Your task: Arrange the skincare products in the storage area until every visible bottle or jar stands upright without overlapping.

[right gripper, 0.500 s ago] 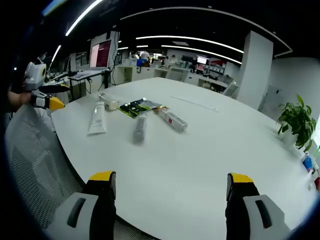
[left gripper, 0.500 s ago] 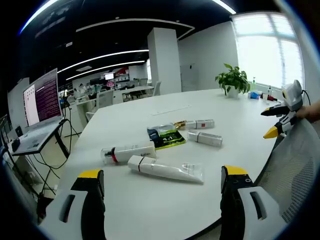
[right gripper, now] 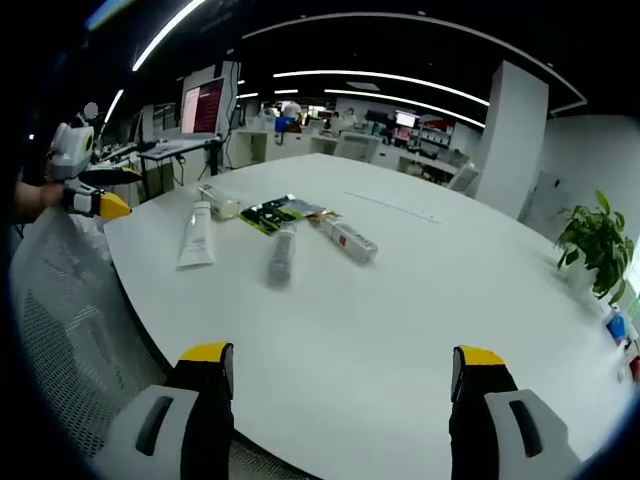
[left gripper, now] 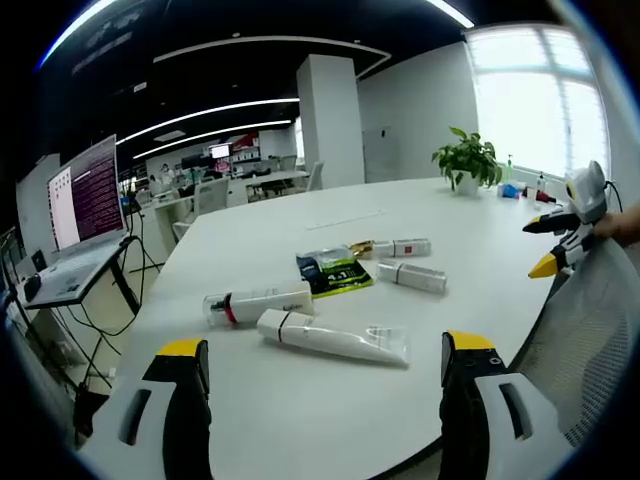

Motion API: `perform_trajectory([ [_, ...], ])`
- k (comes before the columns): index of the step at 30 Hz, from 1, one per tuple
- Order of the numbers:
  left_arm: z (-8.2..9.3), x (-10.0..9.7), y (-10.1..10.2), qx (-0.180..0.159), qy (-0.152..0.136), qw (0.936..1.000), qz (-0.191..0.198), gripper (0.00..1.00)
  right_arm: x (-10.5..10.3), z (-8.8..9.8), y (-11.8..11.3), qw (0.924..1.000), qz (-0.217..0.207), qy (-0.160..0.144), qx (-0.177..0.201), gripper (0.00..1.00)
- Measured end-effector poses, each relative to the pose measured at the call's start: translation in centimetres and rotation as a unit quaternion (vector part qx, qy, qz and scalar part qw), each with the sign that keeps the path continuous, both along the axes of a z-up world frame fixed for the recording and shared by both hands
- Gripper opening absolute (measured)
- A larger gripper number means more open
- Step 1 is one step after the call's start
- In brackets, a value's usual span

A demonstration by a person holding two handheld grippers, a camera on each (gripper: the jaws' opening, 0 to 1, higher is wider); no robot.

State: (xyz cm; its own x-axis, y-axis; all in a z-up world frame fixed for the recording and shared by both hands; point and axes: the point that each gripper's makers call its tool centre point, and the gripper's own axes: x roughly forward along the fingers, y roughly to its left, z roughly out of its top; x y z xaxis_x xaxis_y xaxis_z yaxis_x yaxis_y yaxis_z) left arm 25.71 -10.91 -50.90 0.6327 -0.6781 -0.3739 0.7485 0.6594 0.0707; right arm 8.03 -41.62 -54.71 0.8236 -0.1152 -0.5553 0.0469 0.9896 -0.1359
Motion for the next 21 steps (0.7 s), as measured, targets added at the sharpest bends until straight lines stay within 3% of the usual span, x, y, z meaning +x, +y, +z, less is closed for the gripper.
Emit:
perform_trajectory([
  [21,-0.14,-0.19,-0.04,0.003,0.007,1.0,0.005,0.89,-0.04,0.09,0.09,1.0,0.001,0.0,0.002,0.94],
])
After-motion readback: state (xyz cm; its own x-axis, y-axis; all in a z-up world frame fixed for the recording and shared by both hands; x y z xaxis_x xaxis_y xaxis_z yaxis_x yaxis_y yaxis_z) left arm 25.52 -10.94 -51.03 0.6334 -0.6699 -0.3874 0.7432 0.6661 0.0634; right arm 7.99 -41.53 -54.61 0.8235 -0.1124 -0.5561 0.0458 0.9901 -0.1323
